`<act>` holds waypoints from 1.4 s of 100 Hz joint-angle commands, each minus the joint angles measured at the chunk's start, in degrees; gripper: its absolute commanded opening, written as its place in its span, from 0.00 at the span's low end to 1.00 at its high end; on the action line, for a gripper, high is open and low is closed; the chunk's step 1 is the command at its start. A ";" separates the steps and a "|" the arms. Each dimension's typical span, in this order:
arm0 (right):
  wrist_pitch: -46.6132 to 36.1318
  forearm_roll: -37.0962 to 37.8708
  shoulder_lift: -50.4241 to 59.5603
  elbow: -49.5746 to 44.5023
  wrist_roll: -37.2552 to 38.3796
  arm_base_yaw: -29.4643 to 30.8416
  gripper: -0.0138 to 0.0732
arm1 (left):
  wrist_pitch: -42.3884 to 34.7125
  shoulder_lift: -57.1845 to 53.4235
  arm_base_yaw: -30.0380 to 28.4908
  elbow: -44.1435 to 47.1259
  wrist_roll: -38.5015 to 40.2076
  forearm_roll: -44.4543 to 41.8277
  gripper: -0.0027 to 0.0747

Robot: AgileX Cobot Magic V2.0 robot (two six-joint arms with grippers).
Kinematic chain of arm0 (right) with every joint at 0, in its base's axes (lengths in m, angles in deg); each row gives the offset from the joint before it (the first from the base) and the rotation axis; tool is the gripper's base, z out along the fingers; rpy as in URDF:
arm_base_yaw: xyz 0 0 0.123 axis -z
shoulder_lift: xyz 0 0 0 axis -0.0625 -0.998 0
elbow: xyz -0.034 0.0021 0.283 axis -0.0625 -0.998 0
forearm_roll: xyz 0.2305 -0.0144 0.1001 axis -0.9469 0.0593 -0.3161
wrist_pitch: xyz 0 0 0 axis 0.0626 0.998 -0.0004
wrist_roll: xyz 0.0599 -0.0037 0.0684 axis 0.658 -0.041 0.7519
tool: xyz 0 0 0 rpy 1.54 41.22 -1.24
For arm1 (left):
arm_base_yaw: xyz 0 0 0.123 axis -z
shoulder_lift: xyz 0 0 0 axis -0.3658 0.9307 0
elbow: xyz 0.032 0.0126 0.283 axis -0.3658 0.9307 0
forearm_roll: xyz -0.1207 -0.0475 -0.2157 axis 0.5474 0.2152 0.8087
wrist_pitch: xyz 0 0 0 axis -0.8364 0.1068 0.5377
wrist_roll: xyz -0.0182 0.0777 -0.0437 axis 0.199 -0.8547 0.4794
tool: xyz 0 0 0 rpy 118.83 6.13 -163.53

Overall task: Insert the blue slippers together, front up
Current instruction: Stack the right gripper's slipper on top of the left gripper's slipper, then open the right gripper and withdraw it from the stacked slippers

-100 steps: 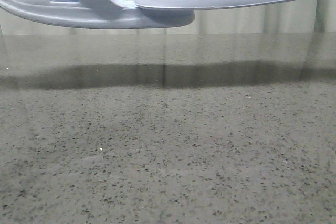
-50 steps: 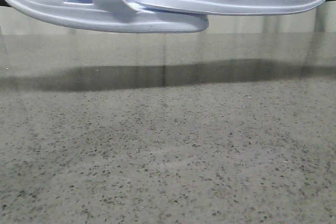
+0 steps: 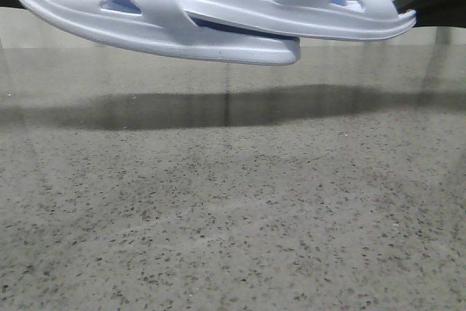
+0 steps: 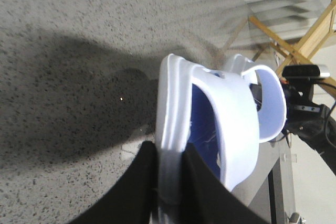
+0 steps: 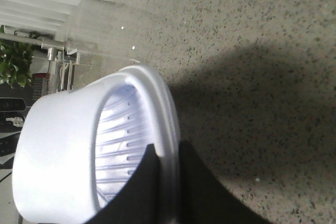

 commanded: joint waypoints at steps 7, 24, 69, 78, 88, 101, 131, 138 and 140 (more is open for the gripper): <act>1.43 -4.14 1.16 1.85 -1.45 -3.62 0.04 | 4.77 -1.70 1.37 -1.74 0.16 5.34 0.05; -0.88 -4.25 0.93 1.85 -1.54 -7.92 0.04 | 4.77 -1.70 2.14 -1.74 0.05 5.21 0.05; -2.47 -5.90 0.93 1.85 -1.54 -13.36 0.04 | 4.68 -1.70 4.29 -1.74 -0.49 5.22 0.05; -2.11 -5.90 0.93 1.85 -1.54 -13.36 0.04 | 4.68 -1.70 4.29 -1.74 -0.60 5.22 0.05; -1.11 -5.63 0.93 1.85 -1.54 -13.08 0.09 | 4.68 -1.70 3.61 -1.74 -0.85 4.41 0.05; 0.91 -5.36 0.93 1.85 -1.54 -11.69 0.28 | 4.16 -1.70 2.39 -1.74 -0.85 2.54 0.05; 6.12 -5.90 0.93 1.85 -1.54 -4.70 0.39 | 2.70 -1.70 -0.76 -1.74 -0.97 0.48 0.05; 8.02 -6.30 0.93 1.85 -1.54 -2.13 0.39 | 2.31 -1.70 -0.89 -1.74 -0.97 0.48 0.05; 8.40 -6.30 1.08 1.85 -1.54 -1.64 0.39 | 2.08 -1.70 -0.89 -1.74 -0.97 0.48 0.05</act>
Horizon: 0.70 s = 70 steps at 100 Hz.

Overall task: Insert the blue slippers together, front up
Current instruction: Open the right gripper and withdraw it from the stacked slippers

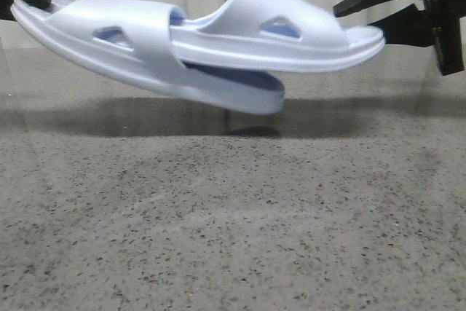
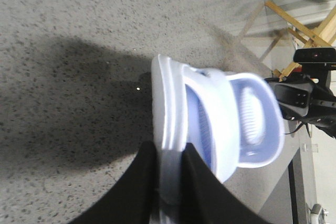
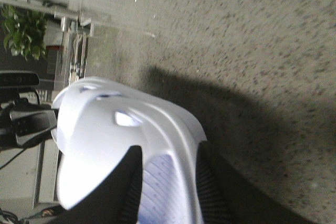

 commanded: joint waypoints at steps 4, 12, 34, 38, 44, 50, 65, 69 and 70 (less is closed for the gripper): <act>8.01 -4.13 2.66 1.77 -1.16 4.19 0.39 | 1.89 -1.70 -0.27 -1.62 -0.09 4.17 0.05; 8.01 -4.02 3.31 1.77 -0.91 6.78 0.39 | 0.93 -1.70 -0.27 -1.62 -0.43 4.17 0.05; 8.01 -4.02 5.35 1.77 -0.90 10.15 0.39 | -3.91 -1.70 -0.16 -1.62 -2.24 5.89 0.05; 8.01 -4.02 5.50 1.77 -0.90 10.26 0.39 | -5.04 -1.70 -0.16 -1.62 -2.97 6.03 0.05; 8.01 -4.02 5.63 1.77 -0.90 10.26 0.39 | -6.59 -1.70 -0.16 -1.62 -3.15 6.03 0.05; 8.01 -4.02 5.63 1.77 -0.90 10.26 0.39 | -7.43 -1.70 -0.16 -1.62 -4.38 6.03 0.05; 8.01 -4.02 5.63 1.77 -0.90 10.26 0.39 | -10.39 -1.70 -0.07 -1.62 -6.07 4.24 0.06; 8.01 -4.02 5.63 1.77 -0.90 10.26 0.39 | -10.99 -1.70 0.18 -1.62 -6.05 3.06 0.06; 8.01 -4.02 5.63 1.77 -0.90 10.26 0.39 | -11.18 -1.70 0.20 -1.62 -6.10 2.87 0.06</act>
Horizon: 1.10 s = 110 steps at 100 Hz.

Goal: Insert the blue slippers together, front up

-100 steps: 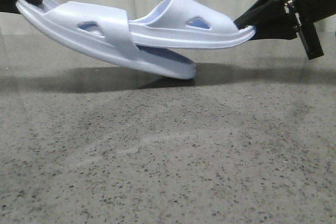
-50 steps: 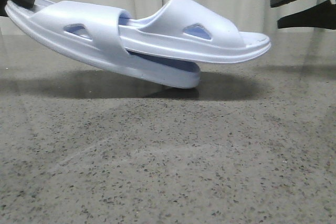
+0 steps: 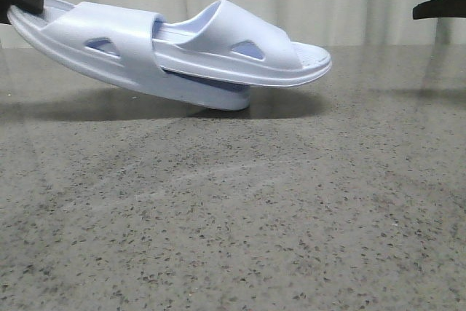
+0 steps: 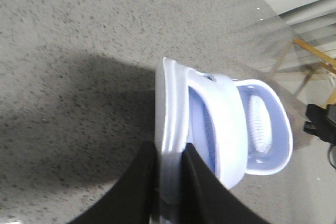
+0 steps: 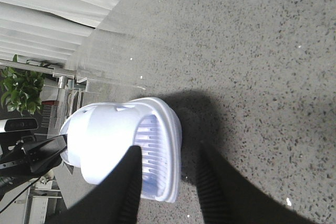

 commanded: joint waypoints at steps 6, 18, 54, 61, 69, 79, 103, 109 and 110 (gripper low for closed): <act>7.73 -3.62 2.59 1.64 -0.90 0.44 0.39 | -2.14 -1.70 1.09 -1.62 -1.01 -0.16 0.06; 7.62 -3.62 2.59 1.64 -0.90 0.44 0.39 | -4.84 -1.33 3.71 -1.62 -1.01 -4.62 0.06; 7.62 -2.00 2.59 1.64 -0.90 0.44 0.39 | -8.49 3.62 7.88 -1.62 -2.62 -5.92 0.56; 7.62 -2.00 2.59 1.64 -0.90 0.44 0.39 | -8.86 3.73 7.88 -1.62 -4.06 -5.80 0.65; 7.62 -1.96 2.59 1.64 -0.90 0.44 0.39 | -9.44 3.73 7.88 -1.74 -5.30 -5.89 0.66; 7.62 -1.40 2.59 1.64 -0.90 1.07 0.39 | -9.58 3.48 7.88 -3.23 -6.01 -7.21 0.63; 7.73 -1.26 3.32 1.64 -0.90 5.27 0.39 | -9.76 0.06 7.49 -8.82 -6.14 -11.65 0.45; 7.61 -1.43 3.54 1.64 -0.90 6.05 0.39 | -10.65 -1.43 7.49 -10.19 -6.14 -12.34 0.36; 7.61 -1.66 3.56 1.64 -0.90 6.19 0.39 | -10.80 -1.62 7.49 -10.32 -6.14 -12.34 0.34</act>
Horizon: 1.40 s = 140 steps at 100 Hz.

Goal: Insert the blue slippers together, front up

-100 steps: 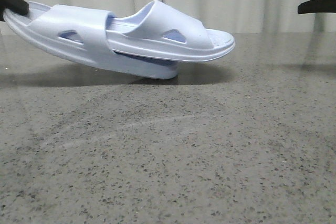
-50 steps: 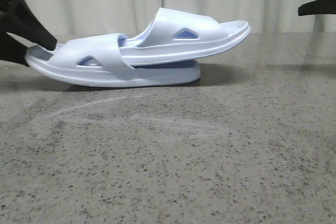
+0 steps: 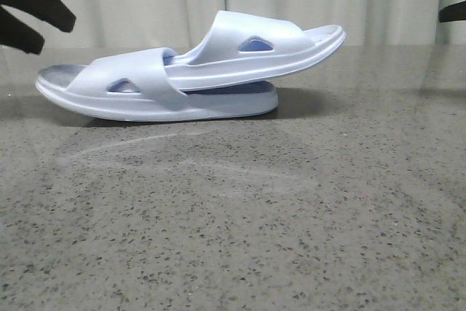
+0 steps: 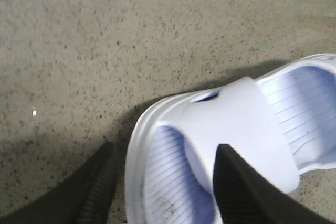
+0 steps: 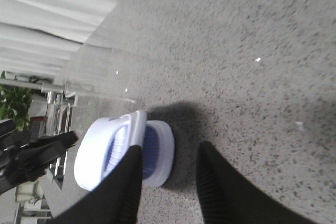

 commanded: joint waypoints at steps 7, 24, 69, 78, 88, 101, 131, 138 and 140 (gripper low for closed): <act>7.31 -4.39 3.25 1.64 -0.90 1.75 0.39 | -3.20 -6.26 -0.02 -4.57 -0.43 1.11 0.20; 5.95 -6.83 4.52 1.64 -0.90 1.75 0.32 | -10.93 -11.93 -0.02 -5.01 -0.58 0.77 0.05; -11.54 -1.25 20.54 1.64 -1.38 0.80 0.05 | -22.40 -24.20 -0.02 -5.01 1.31 -7.49 0.05; -18.29 -0.10 24.71 1.41 -1.24 -0.79 0.05 | -23.41 -25.59 -0.02 -5.01 2.48 -7.61 0.05; -25.46 -0.20 28.47 1.41 0.86 -3.21 0.05 | -23.78 -26.83 -0.02 -5.01 2.62 -8.12 0.05; -28.70 3.05 32.45 1.41 0.86 -7.43 0.05 | -22.72 -28.27 -0.02 -5.01 2.75 -12.31 0.05; -26.47 26.98 41.36 1.09 4.57 -22.31 0.07 | -22.40 -34.84 -0.02 -3.23 5.68 -18.24 0.05; -28.50 30.15 44.37 -0.57 6.63 -23.27 0.07 | -23.17 -37.57 -0.02 -0.91 5.68 -18.24 0.05; -29.13 30.41 45.34 -1.10 6.87 -23.27 0.07 | -23.58 -38.46 -0.02 0.00 5.68 -18.24 0.05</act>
